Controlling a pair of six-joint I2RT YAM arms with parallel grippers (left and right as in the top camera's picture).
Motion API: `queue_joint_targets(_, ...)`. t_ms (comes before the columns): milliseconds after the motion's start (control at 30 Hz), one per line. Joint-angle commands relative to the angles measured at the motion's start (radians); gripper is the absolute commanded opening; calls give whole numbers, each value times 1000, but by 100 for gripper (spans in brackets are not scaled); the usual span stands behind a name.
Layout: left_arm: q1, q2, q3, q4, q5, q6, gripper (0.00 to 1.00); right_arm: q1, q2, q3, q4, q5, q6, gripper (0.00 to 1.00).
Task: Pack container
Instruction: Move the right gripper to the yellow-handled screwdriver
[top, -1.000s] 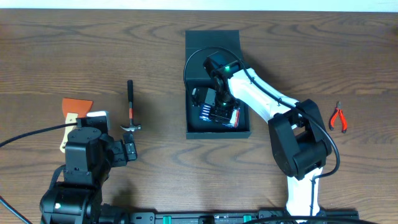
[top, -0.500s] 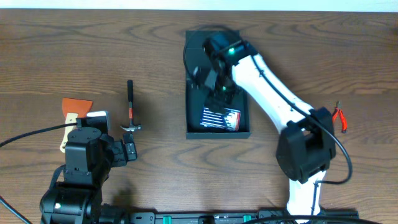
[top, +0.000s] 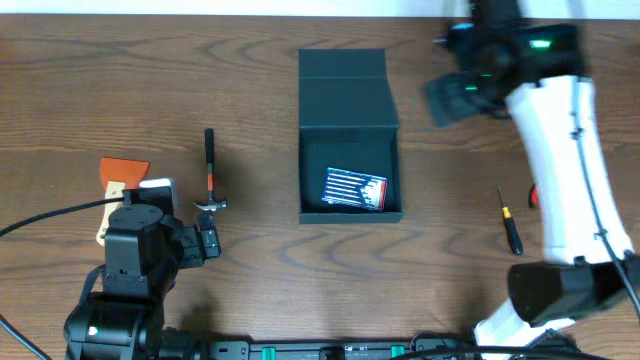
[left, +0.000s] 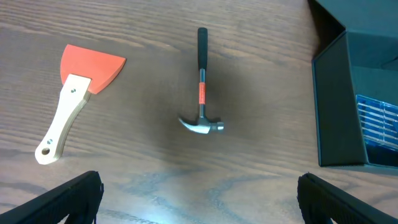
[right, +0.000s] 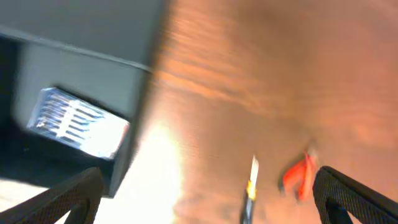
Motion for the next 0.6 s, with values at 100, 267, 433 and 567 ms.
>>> queue_joint_targets(100, 6, -1, 20, -2, -11, -11, 99, -205, -200, -50, -85, -73, 57, 99)
queue_joint_targets(267, 6, -1, 20, -2, -11, -11, 98, -270, -376, -255, -92, -103, 26, 99)
queue_joint_targets(433, 6, -1, 20, -2, -11, -11, 98, -270, -521, -579, -74, -146, -158, 99)
queue_joint_targets(567, 6, -1, 20, -1, -11, -11, 99, -294, -552, -809, 113, -76, -153, 99)
